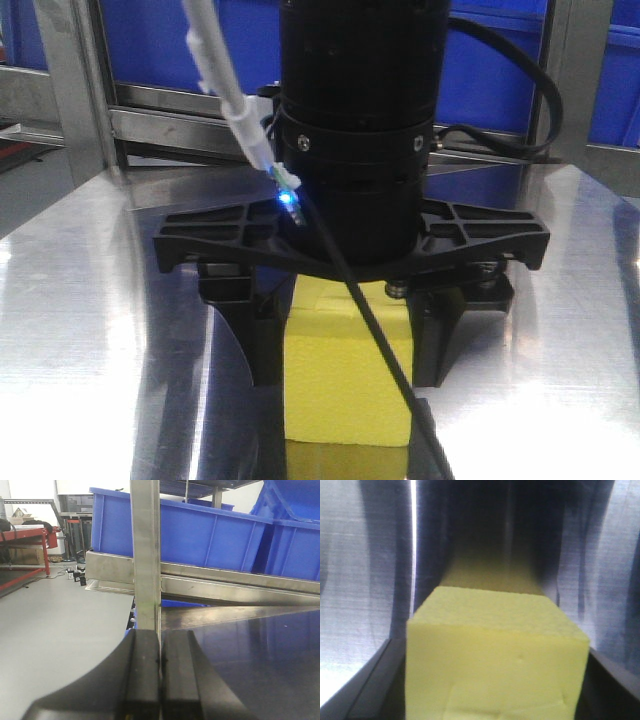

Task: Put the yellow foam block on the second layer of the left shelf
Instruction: 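Close the right gripper on the yellow foam block, then lift the yellow foam block off the table with the right gripper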

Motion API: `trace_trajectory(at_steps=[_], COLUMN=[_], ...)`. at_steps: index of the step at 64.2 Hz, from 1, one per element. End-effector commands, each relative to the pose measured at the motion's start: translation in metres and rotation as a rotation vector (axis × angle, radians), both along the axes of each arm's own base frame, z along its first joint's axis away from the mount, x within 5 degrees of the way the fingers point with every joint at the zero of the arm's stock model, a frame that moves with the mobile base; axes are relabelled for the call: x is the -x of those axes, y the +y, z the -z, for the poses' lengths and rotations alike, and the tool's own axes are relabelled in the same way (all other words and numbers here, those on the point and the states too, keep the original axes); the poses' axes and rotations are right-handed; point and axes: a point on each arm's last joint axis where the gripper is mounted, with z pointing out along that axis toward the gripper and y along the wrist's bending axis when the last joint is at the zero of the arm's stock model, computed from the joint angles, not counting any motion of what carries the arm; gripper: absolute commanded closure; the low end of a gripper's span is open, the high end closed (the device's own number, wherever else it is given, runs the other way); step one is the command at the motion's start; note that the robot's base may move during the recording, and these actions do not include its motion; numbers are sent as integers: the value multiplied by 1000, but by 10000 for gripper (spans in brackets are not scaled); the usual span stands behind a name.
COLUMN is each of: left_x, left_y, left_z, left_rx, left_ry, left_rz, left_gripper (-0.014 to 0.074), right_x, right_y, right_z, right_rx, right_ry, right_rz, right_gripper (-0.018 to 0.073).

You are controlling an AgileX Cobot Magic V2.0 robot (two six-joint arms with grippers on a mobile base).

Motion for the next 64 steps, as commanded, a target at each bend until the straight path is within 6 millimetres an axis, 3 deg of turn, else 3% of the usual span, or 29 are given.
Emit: trace_trajectory(at_steps=[1,14,29,37,52,64], left_x=[1,1,1,1,1,1], left_y=[0,0,0,0,0,0], left_z=[0,0,0,0,0,0], left_rx=[14,14,14,14,14,14], left_ry=[-76,-76,-76,-76,-76,-76], left_rz=[3,3,3,3,3,3], left_gripper=[472,472,472,472,472,472], right_x=[-2,-3,-3,-4,-15,-16], right_y=[-1,0,-2,-9,-42,-83], right_z=[-20,-20,-23,-37,-63,-72], right_rx=[-57,-65,-66,-63,-30,-39], right_ry=[-55,-60,-62,-122,-184,-207], right_rz=[-5,-6,-4,-54,-163,-135], right_gripper=[-57,42,43,43,43,43])
